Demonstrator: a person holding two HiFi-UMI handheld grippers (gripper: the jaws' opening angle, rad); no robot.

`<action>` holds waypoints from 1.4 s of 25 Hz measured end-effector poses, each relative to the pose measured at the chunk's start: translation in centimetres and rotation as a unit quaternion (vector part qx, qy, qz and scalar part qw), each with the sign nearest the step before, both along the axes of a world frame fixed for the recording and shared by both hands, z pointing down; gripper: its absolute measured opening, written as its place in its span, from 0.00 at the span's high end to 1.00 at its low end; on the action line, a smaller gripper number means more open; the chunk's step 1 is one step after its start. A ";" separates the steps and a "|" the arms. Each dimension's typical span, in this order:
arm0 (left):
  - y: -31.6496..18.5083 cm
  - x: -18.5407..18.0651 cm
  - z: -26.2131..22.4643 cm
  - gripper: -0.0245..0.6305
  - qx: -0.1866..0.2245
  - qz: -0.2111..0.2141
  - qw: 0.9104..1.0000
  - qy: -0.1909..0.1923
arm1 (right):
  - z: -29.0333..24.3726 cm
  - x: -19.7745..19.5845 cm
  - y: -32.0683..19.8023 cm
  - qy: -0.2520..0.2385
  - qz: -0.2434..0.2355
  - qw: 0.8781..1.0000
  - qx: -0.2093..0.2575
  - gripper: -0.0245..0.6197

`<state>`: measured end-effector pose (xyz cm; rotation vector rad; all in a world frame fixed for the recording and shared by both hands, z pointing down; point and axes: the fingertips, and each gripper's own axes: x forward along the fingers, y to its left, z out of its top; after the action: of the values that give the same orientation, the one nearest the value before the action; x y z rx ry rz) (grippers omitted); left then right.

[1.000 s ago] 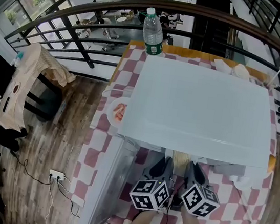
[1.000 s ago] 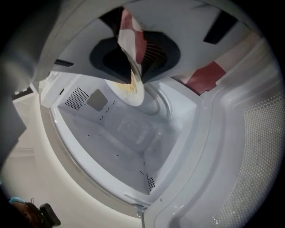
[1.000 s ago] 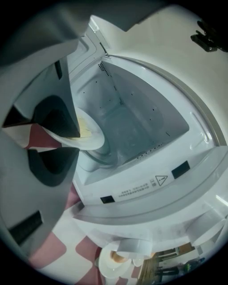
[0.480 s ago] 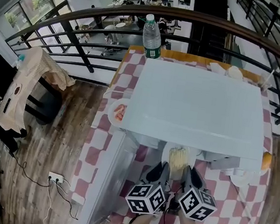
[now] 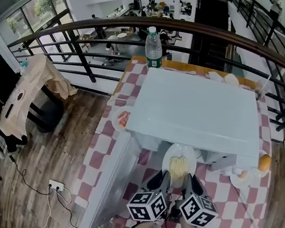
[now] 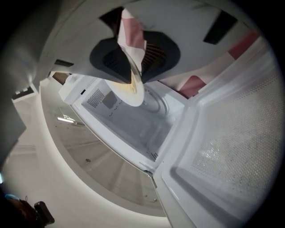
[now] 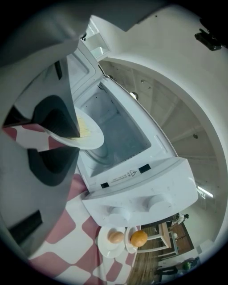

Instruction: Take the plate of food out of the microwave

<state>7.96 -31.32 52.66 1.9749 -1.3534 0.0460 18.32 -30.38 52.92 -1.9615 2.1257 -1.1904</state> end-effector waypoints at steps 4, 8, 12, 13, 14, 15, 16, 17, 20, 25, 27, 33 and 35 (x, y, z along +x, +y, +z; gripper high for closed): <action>0.8 0.2 -0.4 0.84 0.000 0.000 1.000 0.001 | -0.4 0.2 0.8 0.001 0.002 1.000 0.000 0.86; 1.5 0.3 -0.9 0.84 0.002 0.003 1.000 -0.002 | -0.8 0.3 1.6 -0.002 0.006 1.000 0.001 0.86; 1.7 0.3 -1.2 0.84 0.007 0.003 1.000 -0.002 | -1.1 0.3 1.8 -0.002 0.002 1.000 0.007 0.86; 1.7 0.2 -1.3 0.84 0.008 0.002 1.000 -0.002 | -1.2 0.3 1.7 -0.002 0.001 1.000 0.008 0.86; 1.7 0.2 -1.4 0.84 0.009 0.001 1.000 -0.002 | -1.3 0.3 1.7 -0.002 0.001 1.000 0.009 0.86; 1.7 0.3 -1.5 0.84 0.010 0.001 1.000 -0.001 | -1.5 0.3 1.7 -0.001 0.000 1.000 0.010 0.86; 1.7 0.3 -1.6 0.84 0.011 0.000 1.000 -0.001 | -1.6 0.3 1.7 0.000 0.000 1.000 0.011 0.86; 1.7 0.3 -1.6 0.84 0.012 -0.001 1.000 0.000 | -1.7 0.3 1.7 0.001 0.000 1.000 0.013 0.86; 1.7 0.5 -1.8 0.84 0.013 -0.001 1.000 0.001 | -1.8 0.5 1.7 0.002 0.001 1.000 0.014 0.86; 1.8 0.9 -1.8 0.84 0.012 0.002 1.000 0.000 | -1.7 1.0 1.8 0.000 0.005 1.000 0.010 0.86; 1.8 1.0 -1.9 0.84 0.012 0.002 1.000 -0.001 | -1.8 1.1 1.8 0.001 0.005 1.000 0.010 0.86; 2.0 1.3 -1.9 0.84 0.012 0.004 1.000 -0.005 | -1.7 1.3 2.0 0.000 0.008 1.000 0.007 0.86; 2.0 1.3 -1.8 0.84 0.012 0.004 1.000 -0.006 | -1.6 1.4 2.0 0.000 0.008 1.000 0.007 0.86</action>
<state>9.28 -29.29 50.83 2.0032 -1.3597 0.0456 19.68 -28.35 51.30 -1.9680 2.1090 -1.1701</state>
